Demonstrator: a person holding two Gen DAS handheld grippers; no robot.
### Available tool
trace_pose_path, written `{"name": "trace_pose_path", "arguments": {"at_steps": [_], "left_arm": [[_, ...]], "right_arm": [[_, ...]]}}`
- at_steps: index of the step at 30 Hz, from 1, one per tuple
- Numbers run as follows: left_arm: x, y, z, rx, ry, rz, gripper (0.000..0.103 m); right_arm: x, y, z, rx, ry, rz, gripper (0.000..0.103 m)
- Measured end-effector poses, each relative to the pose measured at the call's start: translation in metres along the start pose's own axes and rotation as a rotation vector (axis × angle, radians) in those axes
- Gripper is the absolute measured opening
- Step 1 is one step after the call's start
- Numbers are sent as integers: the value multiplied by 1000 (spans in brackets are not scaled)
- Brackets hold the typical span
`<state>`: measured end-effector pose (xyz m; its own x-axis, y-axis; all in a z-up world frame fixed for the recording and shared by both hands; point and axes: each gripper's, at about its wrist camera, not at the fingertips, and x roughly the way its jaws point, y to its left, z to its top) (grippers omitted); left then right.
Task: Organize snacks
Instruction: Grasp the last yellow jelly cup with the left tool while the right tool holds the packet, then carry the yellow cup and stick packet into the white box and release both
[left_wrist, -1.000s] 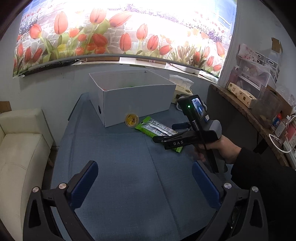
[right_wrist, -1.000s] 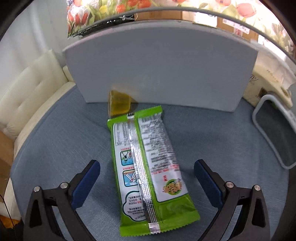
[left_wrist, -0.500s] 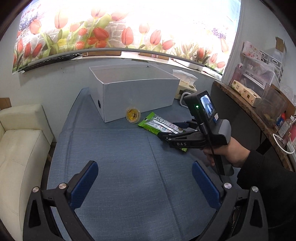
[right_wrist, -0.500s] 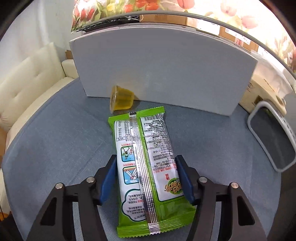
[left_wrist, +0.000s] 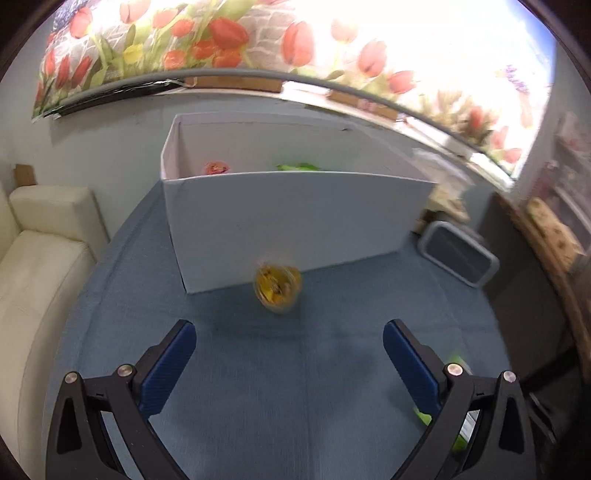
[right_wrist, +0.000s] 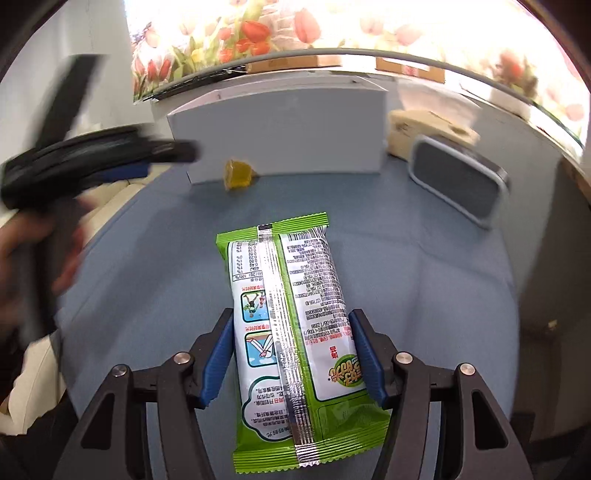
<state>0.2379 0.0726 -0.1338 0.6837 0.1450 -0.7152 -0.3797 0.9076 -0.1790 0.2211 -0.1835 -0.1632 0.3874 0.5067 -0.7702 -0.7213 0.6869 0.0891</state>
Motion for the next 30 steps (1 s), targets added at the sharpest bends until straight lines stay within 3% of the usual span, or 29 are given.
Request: {"name": "trace_pose_path", "arguments": {"at_steps": [4,13,16,21,30], "left_arm": [[47,-16,11,-15,19,134,103],[104,-26,17,-81,55,261,103],[111,-28,16,-72,74,285,90],[102,-34,17,-45,68,270,49],[72,-37,7,-7,58,180,49]], "right_arm": [[-22,-11,-17,52,-16,6,65],[-40,-17,-42,126,-41,42,65],[-44,-17,-46,135,-51,58,65],[-44,-15,-49,142,-53,66,65],[-46,-14,-50,134,-57,64,65]]}}
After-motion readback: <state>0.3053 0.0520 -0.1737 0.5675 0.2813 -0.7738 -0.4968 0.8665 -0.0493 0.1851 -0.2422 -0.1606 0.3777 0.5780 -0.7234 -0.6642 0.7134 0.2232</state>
